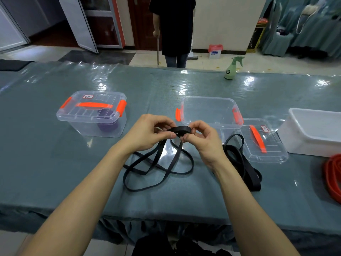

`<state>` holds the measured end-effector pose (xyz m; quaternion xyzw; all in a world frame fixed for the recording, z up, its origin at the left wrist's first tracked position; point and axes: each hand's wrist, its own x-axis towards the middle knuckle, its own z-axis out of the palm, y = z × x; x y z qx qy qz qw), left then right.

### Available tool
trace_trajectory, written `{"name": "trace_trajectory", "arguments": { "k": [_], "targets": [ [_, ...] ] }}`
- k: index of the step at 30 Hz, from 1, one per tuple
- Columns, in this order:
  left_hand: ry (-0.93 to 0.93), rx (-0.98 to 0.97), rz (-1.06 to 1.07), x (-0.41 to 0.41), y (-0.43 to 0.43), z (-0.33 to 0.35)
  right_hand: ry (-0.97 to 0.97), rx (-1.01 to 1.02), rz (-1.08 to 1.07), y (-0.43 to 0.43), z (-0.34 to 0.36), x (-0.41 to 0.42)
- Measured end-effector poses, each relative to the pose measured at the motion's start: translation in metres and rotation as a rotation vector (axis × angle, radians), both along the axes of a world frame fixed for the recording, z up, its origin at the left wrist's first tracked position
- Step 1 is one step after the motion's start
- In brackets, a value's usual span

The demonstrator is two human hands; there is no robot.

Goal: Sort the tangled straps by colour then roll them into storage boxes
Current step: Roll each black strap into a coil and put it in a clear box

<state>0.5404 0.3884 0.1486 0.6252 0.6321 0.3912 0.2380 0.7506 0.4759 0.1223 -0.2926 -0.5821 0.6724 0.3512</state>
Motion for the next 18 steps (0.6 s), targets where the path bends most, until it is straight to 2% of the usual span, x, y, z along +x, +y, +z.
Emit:
{"name": "trace_trajectory", "arguments": {
  "k": [6, 13, 16, 18],
  "targets": [
    [-0.129, 0.017, -0.026, -0.003, 0.001, 0.003, 0.148, -0.157, 0.096, -0.002, -0.005, -0.006],
    [-0.312, -0.007, -0.022, -0.007, 0.001, -0.006, 0.242, -0.222, 0.108, -0.008, -0.008, -0.012],
    [-0.333, -0.013, -0.016, -0.007, 0.000, -0.009, 0.289, -0.251, 0.076, -0.012, -0.009, -0.014],
    [-0.291, 0.007, 0.005, -0.008, -0.001, -0.009, 0.255, -0.245, 0.061, -0.013, -0.009, -0.014]
  ]
}}
